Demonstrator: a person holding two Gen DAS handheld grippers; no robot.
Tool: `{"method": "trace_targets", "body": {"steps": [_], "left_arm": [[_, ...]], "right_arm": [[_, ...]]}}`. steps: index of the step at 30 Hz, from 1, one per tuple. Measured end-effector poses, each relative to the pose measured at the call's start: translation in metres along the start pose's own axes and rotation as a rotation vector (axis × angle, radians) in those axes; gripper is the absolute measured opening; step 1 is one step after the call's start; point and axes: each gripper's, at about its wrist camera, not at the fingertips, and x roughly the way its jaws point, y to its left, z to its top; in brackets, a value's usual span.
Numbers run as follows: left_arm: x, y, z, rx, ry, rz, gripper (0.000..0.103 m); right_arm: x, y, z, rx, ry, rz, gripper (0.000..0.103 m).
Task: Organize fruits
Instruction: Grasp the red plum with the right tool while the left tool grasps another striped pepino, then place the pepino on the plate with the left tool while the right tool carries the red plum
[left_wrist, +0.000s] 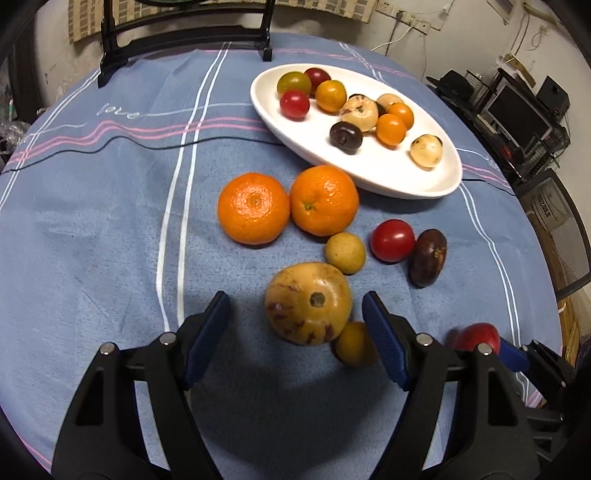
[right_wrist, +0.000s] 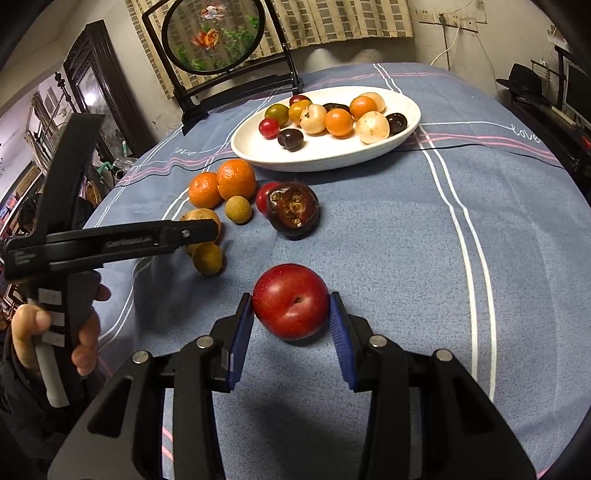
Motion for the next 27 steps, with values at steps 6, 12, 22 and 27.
{"method": "trace_targets", "body": {"steps": [6, 12, 22, 27], "left_arm": [[0.004, -0.006, 0.001, 0.029, -0.035, 0.053, 0.056], [-0.007, 0.001, -0.008, 0.001, -0.044, 0.001, 0.045], [-0.037, 0.014, -0.017, -0.003, -0.094, -0.025, 0.045], [-0.049, 0.013, -0.021, 0.015, -0.115, -0.052, 0.045]], "right_arm": [[0.0, 0.002, 0.0, -0.001, 0.003, 0.001, 0.042], [0.005, 0.006, 0.002, -0.008, 0.016, -0.004, 0.042], [0.007, 0.017, 0.009, -0.022, 0.019, -0.026, 0.042], [0.007, 0.022, 0.01, -0.025, 0.024, -0.042, 0.042]]}}
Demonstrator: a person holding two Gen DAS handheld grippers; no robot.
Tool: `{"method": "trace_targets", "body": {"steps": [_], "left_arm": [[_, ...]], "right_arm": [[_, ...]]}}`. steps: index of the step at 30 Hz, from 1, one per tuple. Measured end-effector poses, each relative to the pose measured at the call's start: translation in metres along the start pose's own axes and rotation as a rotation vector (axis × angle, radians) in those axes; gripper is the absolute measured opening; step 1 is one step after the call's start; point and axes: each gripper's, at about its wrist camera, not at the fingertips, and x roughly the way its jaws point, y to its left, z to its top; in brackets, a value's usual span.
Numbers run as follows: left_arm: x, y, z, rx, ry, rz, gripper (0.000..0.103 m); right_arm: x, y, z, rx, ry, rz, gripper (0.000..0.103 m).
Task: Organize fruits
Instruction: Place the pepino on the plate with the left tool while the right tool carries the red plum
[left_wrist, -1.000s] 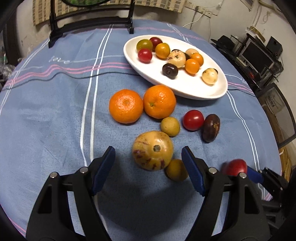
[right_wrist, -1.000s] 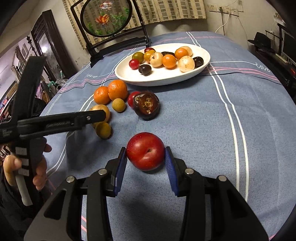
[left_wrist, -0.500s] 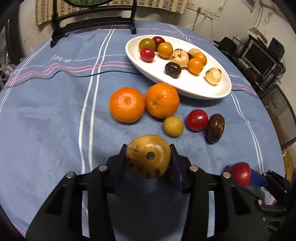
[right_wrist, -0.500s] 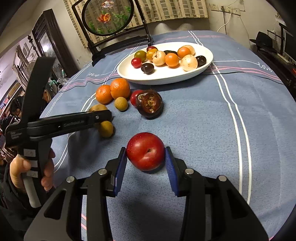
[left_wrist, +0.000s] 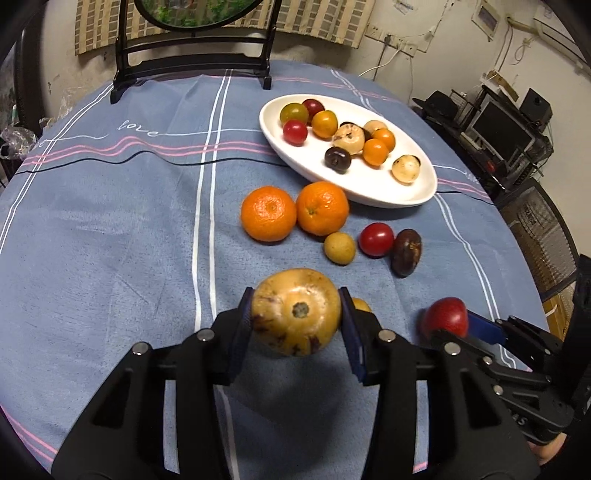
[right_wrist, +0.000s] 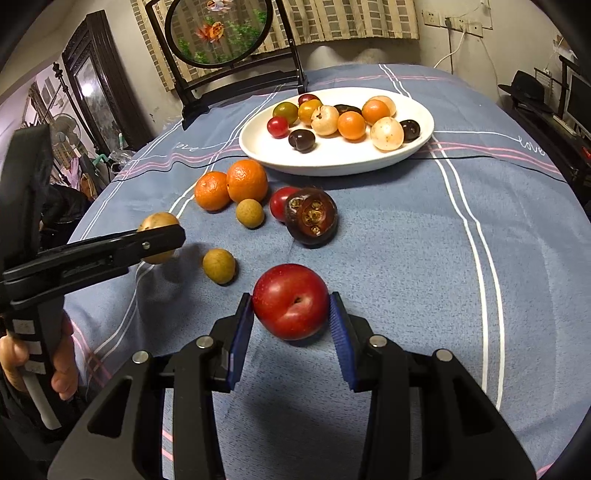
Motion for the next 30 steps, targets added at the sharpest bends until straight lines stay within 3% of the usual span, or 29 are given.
{"method": "trace_targets", "body": {"steps": [14, 21, 30], "left_arm": [[-0.009, 0.012, 0.006, -0.001, -0.021, -0.004, 0.045], [0.003, 0.005, 0.054, 0.057, -0.02, 0.002, 0.045], [0.071, -0.012, 0.146, 0.058, 0.028, 0.006, 0.045]], "right_arm": [[-0.004, 0.001, 0.017, -0.004, -0.015, 0.004, 0.042], [-0.012, -0.007, 0.056, -0.03, -0.083, -0.019, 0.042], [0.039, -0.026, 0.126, -0.037, -0.078, -0.096, 0.041]]}}
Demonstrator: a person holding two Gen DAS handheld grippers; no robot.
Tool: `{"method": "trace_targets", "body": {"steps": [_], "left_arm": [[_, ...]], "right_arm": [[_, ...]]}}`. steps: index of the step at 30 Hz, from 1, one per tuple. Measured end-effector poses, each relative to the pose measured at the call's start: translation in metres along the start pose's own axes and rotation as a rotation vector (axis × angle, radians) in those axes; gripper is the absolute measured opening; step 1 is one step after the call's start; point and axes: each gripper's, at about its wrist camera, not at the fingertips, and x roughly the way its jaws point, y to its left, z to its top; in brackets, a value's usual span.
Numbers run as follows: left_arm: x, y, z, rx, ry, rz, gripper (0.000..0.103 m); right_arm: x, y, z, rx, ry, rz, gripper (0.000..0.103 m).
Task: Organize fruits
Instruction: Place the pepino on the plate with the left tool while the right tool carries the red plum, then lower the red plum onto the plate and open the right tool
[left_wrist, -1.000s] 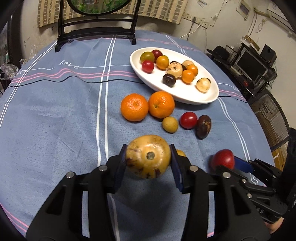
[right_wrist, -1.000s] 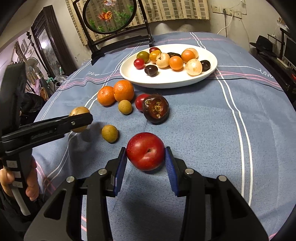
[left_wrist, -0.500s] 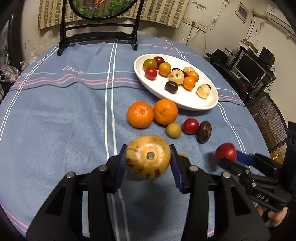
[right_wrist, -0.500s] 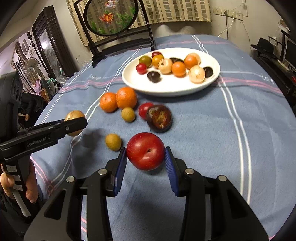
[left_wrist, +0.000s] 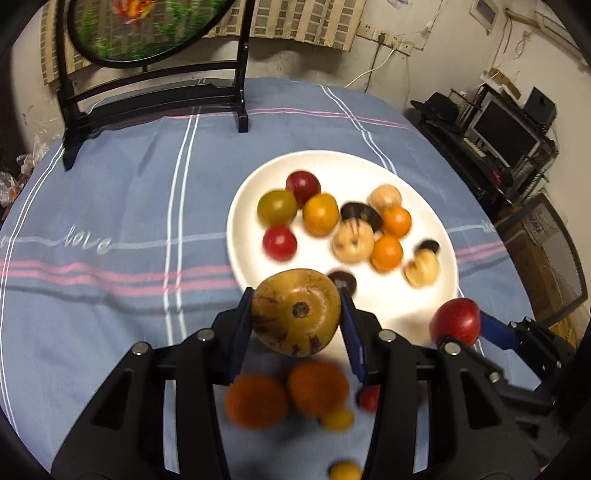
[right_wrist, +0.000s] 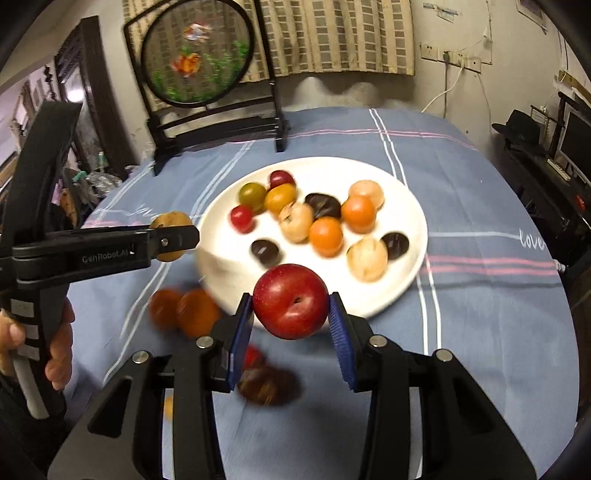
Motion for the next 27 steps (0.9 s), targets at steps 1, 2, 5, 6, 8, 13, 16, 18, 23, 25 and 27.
{"method": "trace_targets", "body": {"steps": [1, 2, 5, 6, 8, 13, 16, 18, 23, 25, 27], "left_arm": [[0.007, -0.002, 0.006, 0.001, 0.004, 0.002, 0.045], [0.012, -0.004, 0.01, 0.002, 0.007, 0.002, 0.045], [0.02, -0.006, 0.014, -0.006, 0.016, -0.012, 0.045], [0.023, -0.007, 0.015, -0.004, 0.02, -0.014, 0.045], [0.028, -0.008, 0.015, 0.001, 0.023, -0.012, 0.046], [0.035, -0.006, 0.019, -0.013, 0.023, -0.014, 0.047], [0.027, -0.003, 0.022, -0.035, -0.012, -0.017, 0.061], [0.015, -0.003, 0.021, -0.027, -0.038, -0.013, 0.062], [-0.036, -0.012, 0.0, 0.019, -0.104, 0.009, 0.078], [-0.055, -0.014, -0.015, 0.028, -0.131, 0.029, 0.081], [-0.068, -0.017, -0.034, 0.029, -0.136, 0.046, 0.091]], "right_arm": [[0.011, -0.002, 0.005, -0.002, 0.017, -0.009, 0.041], [0.018, -0.003, 0.008, -0.001, 0.031, -0.014, 0.041], [0.037, -0.004, 0.013, -0.001, 0.07, -0.009, 0.041], [0.041, -0.003, 0.014, -0.004, 0.077, -0.013, 0.041], [0.047, -0.002, 0.015, -0.009, 0.081, -0.019, 0.041], [0.053, -0.001, 0.02, -0.028, 0.05, -0.06, 0.043], [0.046, 0.001, 0.023, -0.038, 0.002, -0.102, 0.055], [0.035, 0.001, 0.025, -0.041, -0.019, -0.106, 0.058], [-0.009, 0.006, 0.011, -0.048, -0.05, -0.093, 0.062], [-0.027, 0.009, -0.008, -0.046, -0.047, -0.071, 0.062], [-0.035, 0.012, -0.025, -0.041, -0.047, -0.061, 0.063]]}}
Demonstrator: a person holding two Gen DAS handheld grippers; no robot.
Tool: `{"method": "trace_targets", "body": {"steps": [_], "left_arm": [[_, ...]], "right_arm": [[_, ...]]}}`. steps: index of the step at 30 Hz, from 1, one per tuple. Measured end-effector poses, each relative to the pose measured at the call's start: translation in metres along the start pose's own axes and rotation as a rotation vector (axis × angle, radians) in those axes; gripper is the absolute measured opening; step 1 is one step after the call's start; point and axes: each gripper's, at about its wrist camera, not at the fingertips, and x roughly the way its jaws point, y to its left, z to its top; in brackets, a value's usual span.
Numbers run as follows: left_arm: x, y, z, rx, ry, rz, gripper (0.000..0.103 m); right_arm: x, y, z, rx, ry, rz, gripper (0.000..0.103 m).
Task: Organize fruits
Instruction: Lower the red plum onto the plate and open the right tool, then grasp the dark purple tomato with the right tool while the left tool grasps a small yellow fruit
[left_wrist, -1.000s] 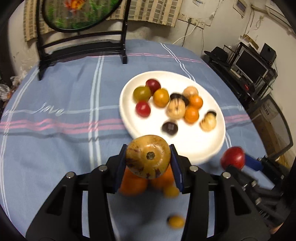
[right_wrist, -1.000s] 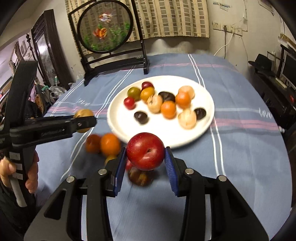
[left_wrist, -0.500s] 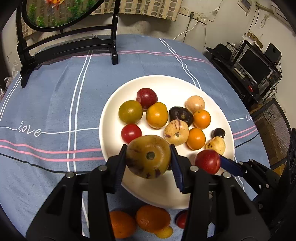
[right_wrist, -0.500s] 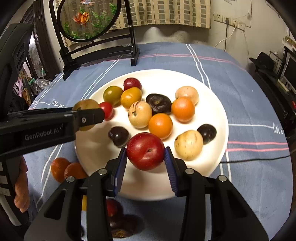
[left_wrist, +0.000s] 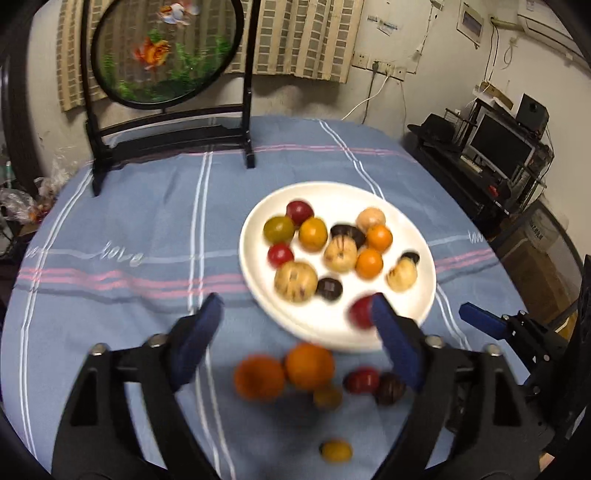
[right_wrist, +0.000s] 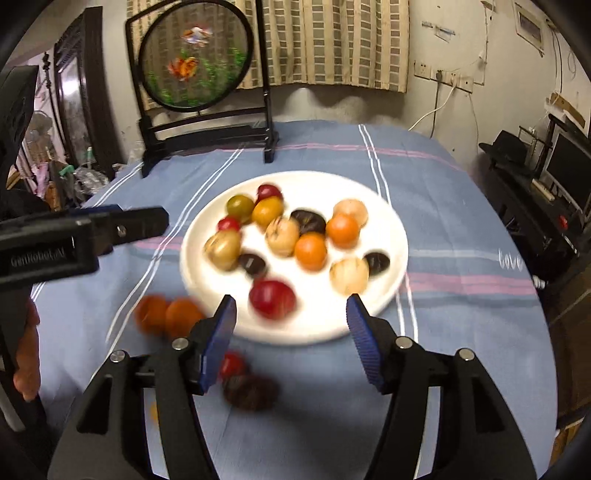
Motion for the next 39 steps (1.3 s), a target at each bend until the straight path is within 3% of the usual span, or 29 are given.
{"method": "trace_targets", "body": {"steps": [4, 8, 21, 33, 39], "left_arm": [[-0.016, -0.001, -0.034, -0.026, 0.002, -0.008, 0.092], [-0.022, 0.001, -0.053, -0.04, 0.017, -0.002, 0.092], [-0.03, 0.024, -0.09, -0.084, 0.057, -0.016, 0.092], [-0.041, 0.05, -0.12, -0.134, 0.077, -0.01, 0.092], [-0.045, 0.051, -0.123, -0.145, 0.07, -0.018, 0.092]], "right_arm": [[-0.005, 0.001, -0.037, 0.033, 0.047, -0.002, 0.063], [-0.007, 0.001, -0.049, 0.058, 0.076, 0.017, 0.063], [-0.014, 0.012, -0.055, 0.039, 0.087, 0.024, 0.063], [0.042, 0.019, -0.051, 0.007, 0.189, 0.023, 0.063], [0.054, 0.009, -0.048, 0.061, 0.157, 0.04, 0.059]]}}
